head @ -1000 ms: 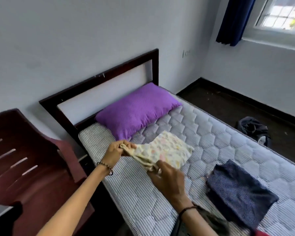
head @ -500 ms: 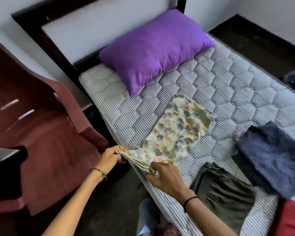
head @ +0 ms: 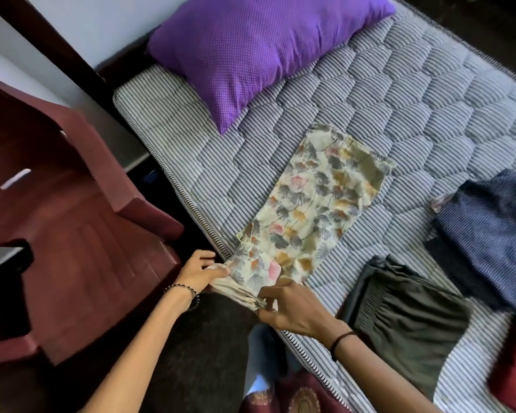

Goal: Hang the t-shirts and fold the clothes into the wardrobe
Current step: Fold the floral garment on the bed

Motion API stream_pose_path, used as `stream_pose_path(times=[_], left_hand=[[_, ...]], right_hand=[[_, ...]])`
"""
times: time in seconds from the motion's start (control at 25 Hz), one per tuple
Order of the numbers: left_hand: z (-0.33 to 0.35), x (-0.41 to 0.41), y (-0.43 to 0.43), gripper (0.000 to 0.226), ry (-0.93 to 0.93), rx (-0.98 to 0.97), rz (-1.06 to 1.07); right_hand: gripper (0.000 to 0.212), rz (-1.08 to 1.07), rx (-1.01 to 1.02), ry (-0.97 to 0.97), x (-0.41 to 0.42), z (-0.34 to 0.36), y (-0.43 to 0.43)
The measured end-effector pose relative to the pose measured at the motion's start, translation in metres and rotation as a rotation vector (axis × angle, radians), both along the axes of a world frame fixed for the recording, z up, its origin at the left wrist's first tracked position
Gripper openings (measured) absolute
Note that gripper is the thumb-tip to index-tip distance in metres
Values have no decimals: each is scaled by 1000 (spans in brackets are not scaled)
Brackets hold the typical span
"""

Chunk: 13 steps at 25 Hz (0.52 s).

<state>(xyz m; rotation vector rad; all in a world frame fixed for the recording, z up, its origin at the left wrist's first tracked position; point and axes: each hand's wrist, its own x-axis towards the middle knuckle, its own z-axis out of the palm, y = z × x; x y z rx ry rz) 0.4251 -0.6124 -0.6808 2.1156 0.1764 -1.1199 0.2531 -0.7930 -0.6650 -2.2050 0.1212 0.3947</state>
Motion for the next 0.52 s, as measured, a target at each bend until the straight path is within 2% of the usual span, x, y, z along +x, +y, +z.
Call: stream_pose_path(times=[0.08, 0.2, 0.32, 0.4, 0.52], left_hand=[[-9, 2, 4, 52, 117, 98, 7], [-15, 3, 8, 58, 278, 73, -129], [-15, 4, -2, 56, 319, 80, -206], [-19, 7, -11, 54, 347, 82, -264], [-23, 11, -24, 30, 386, 92, -299]], right_hand=[[23, 27, 26, 52, -2, -7, -5], [32, 75, 119, 212, -5, -14, -22], [39, -38, 217, 304, -9, -17, -46], [29, -183, 255, 291, -10, -22, -66], [12, -432, 298, 241, -7, -28, -102]])
